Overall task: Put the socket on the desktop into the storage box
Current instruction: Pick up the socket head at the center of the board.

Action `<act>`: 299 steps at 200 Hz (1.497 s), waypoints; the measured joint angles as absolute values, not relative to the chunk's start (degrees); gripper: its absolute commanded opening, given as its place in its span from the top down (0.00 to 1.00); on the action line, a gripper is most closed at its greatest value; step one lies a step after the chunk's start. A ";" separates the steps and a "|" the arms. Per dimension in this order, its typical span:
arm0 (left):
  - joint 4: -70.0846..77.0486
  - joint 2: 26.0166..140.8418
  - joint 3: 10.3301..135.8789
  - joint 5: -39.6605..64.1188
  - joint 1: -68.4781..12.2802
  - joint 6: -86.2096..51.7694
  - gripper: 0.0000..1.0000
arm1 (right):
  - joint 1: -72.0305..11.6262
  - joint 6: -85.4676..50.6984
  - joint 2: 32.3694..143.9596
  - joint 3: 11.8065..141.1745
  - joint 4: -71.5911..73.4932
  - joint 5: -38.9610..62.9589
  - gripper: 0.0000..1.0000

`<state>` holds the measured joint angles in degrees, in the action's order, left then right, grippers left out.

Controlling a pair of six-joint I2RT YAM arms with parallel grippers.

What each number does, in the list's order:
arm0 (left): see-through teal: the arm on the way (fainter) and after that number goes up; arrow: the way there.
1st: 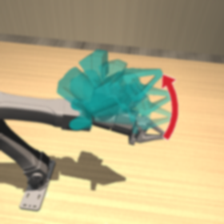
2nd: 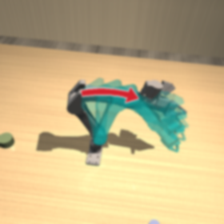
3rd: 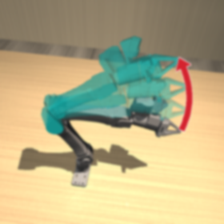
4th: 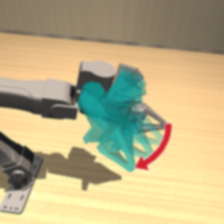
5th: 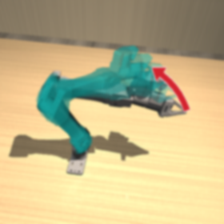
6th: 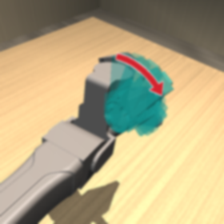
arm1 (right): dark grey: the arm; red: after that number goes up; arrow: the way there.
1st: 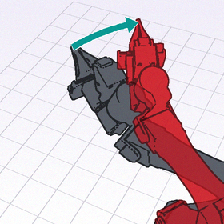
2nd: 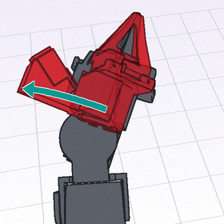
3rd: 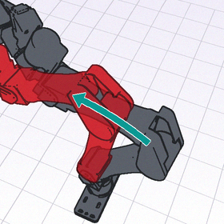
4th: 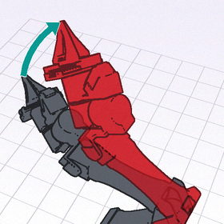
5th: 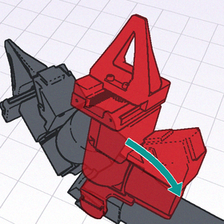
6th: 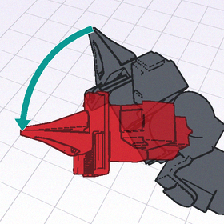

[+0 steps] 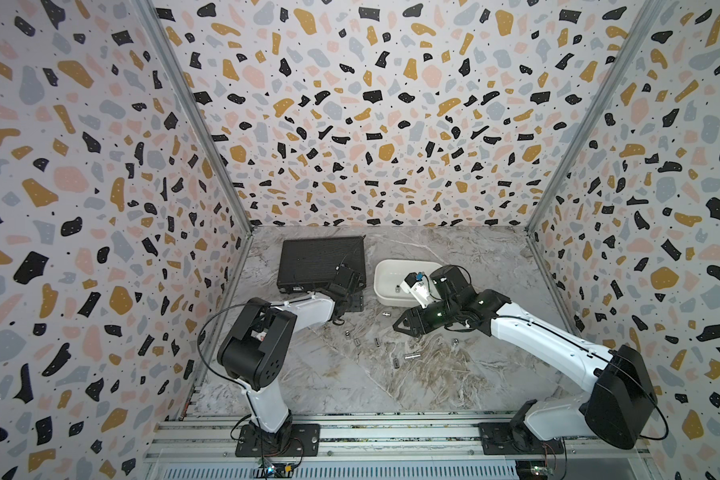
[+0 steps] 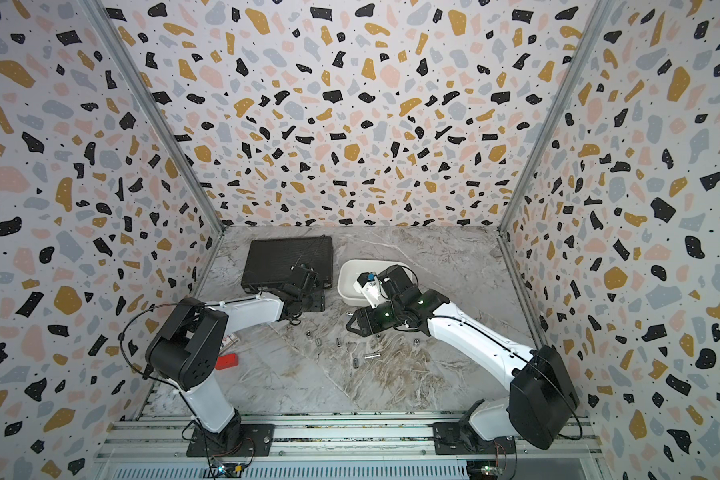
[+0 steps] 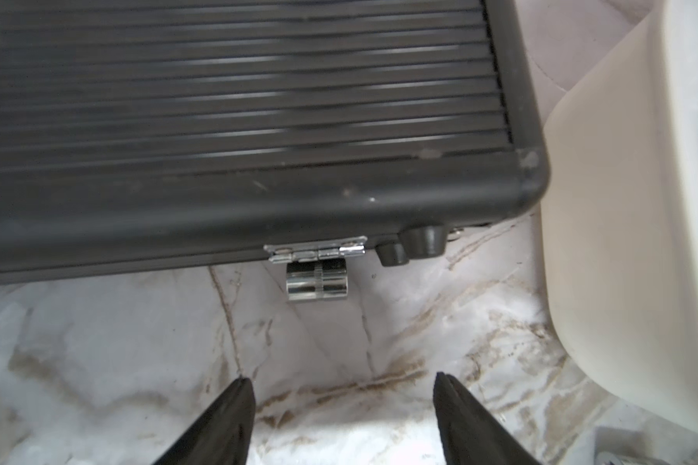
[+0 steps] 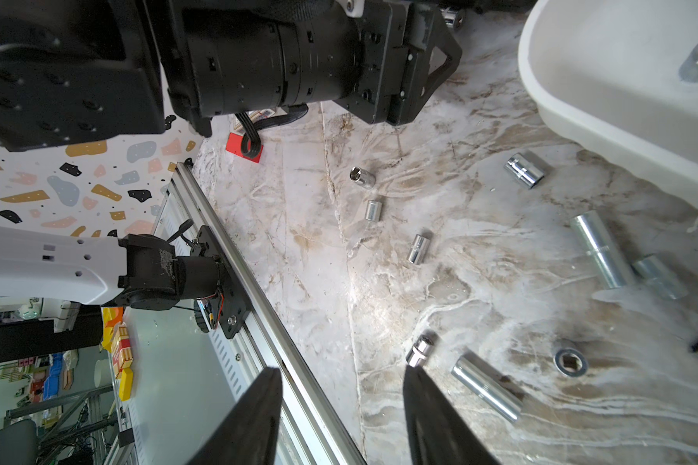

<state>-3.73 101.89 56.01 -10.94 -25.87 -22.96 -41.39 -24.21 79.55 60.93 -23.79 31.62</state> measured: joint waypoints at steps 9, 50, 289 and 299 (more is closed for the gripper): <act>-3.73 102.45 56.45 -10.83 -25.67 -22.85 0.27 | -41.39 -24.21 79.55 60.90 -23.79 31.59 0.47; -3.33 104.68 58.41 -10.63 -25.06 -22.24 0.28 | -41.39 -24.21 79.55 60.90 -23.79 31.53 0.47; -0.71 109.80 61.36 -11.31 -23.79 -20.08 0.50 | -41.39 -25.47 80.75 60.93 -23.70 31.33 0.48; -0.67 110.04 61.65 -11.33 -23.77 -20.05 0.50 | -41.39 -25.50 80.84 60.93 -23.68 31.33 0.48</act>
